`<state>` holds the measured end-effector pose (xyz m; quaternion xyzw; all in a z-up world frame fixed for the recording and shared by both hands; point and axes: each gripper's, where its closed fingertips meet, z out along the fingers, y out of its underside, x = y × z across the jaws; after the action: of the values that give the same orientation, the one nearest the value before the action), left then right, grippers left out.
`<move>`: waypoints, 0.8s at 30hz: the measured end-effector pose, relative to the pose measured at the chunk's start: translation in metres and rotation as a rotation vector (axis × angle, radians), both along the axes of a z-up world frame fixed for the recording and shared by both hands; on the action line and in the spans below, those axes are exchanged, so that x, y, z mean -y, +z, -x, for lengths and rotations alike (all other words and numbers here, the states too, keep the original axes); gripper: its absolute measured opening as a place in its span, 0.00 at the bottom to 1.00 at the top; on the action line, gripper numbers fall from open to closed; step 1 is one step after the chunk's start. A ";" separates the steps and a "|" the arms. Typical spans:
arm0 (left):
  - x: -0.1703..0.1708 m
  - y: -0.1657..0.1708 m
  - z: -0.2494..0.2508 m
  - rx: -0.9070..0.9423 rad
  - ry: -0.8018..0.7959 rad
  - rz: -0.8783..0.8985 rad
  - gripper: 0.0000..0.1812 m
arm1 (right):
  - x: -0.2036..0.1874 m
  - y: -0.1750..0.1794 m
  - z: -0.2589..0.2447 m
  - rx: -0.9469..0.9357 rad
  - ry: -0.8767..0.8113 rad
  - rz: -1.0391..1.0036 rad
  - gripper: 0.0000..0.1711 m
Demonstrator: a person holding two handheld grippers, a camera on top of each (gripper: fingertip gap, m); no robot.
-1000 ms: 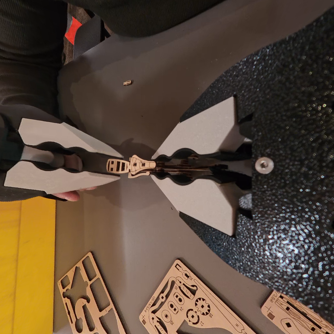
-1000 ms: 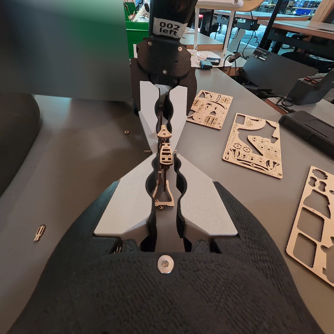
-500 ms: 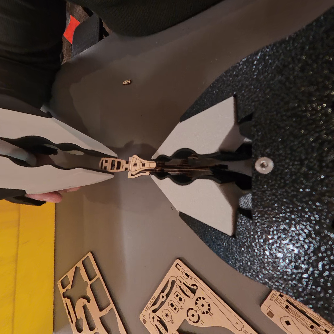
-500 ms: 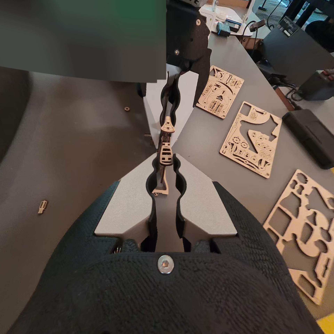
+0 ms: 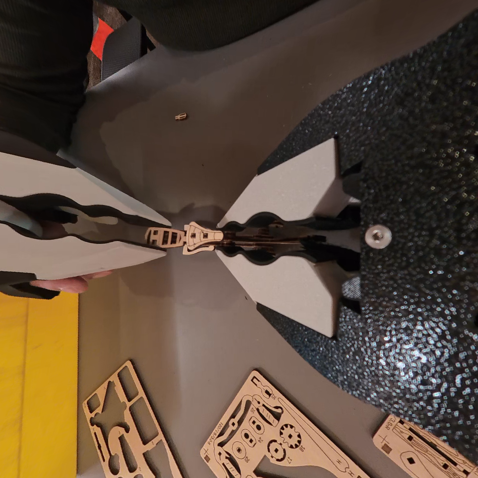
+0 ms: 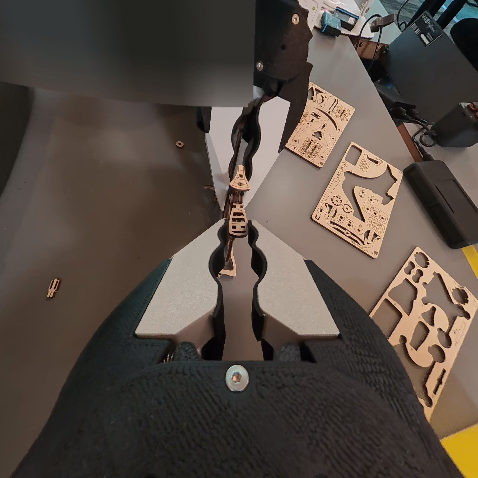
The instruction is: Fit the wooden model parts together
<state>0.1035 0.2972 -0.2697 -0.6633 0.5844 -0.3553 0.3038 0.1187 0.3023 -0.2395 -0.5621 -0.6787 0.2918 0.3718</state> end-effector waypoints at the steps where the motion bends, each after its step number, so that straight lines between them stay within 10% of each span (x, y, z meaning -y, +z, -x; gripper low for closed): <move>1: 0.000 0.000 0.000 0.000 0.000 0.000 0.04 | 0.000 0.000 0.000 -0.002 0.000 0.003 0.07; 24: 0.000 0.000 0.000 -0.001 0.000 -0.003 0.04 | 0.000 -0.007 0.002 -0.022 -0.002 0.046 0.07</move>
<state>0.1038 0.2968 -0.2698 -0.6629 0.5851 -0.3541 0.3045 0.1162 0.3023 -0.2463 -0.5679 -0.6670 0.3134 0.3665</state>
